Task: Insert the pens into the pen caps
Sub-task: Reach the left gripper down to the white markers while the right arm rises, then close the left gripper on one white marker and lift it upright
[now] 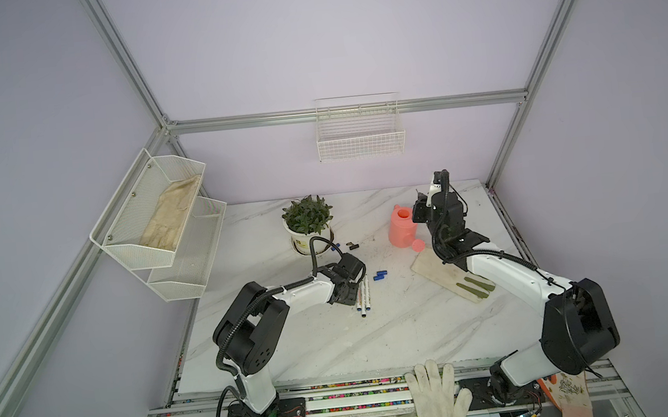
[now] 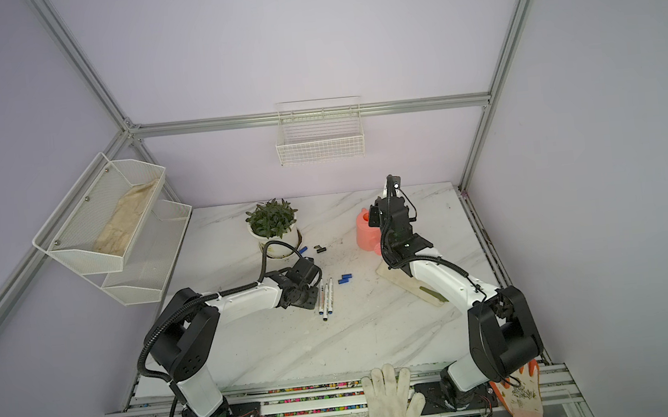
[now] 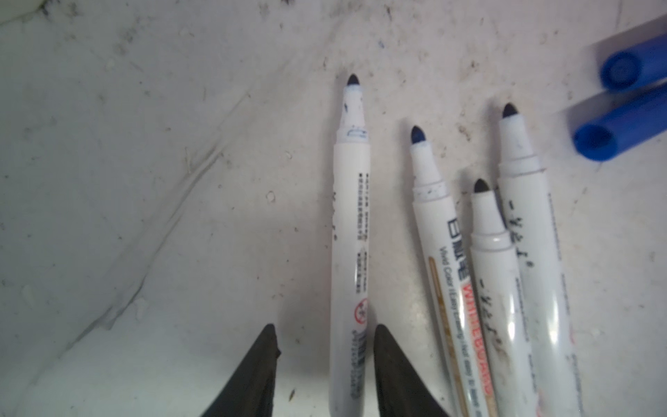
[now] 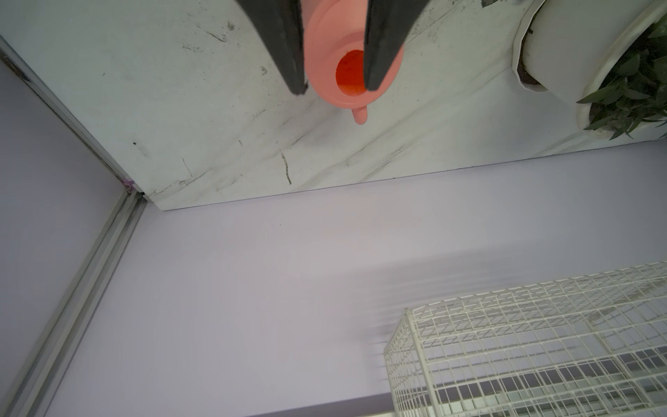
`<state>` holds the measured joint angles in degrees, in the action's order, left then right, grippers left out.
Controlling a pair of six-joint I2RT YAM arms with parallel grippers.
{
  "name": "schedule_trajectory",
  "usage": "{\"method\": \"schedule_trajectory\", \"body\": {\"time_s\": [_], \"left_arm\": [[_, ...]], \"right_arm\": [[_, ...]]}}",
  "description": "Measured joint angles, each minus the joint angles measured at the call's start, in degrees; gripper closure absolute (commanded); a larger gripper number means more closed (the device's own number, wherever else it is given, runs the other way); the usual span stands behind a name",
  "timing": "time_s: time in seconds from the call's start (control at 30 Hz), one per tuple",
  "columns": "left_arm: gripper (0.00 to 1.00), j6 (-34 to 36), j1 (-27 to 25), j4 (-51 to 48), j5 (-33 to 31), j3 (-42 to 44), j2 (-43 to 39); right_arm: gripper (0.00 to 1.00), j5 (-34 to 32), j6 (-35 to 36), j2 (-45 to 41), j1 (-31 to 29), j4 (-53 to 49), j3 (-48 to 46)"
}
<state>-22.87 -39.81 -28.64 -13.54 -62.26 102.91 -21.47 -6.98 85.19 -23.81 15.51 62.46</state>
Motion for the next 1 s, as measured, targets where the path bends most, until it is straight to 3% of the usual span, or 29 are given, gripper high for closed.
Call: {"method": "schedule_trajectory", "body": {"time_s": [0.37,0.57,0.67,0.87,1.0], "left_arm": [[1.00,1.38,2.23,0.68,5.14,-0.04,0.00],[1.00,1.29,3.85,3.04,6.93,-0.02,-0.31],[1.00,1.20,3.89,7.41,7.15,1.42,-3.78],[1.00,0.72,3.91,25.11,7.15,9.88,-18.82],[1.00,-0.13,3.96,34.60,7.41,12.76,-20.90]], "right_arm": [[0.70,-1.57,0.00,0.00,0.00,-1.42,0.02],[0.69,0.46,-0.09,0.00,-0.28,-3.28,1.33],[0.64,4.72,-0.46,0.02,-1.42,-4.61,3.13],[0.44,19.04,-2.91,2.08,-7.02,-4.44,4.79],[0.42,29.38,-4.87,6.34,-9.92,-4.13,5.29]]}}
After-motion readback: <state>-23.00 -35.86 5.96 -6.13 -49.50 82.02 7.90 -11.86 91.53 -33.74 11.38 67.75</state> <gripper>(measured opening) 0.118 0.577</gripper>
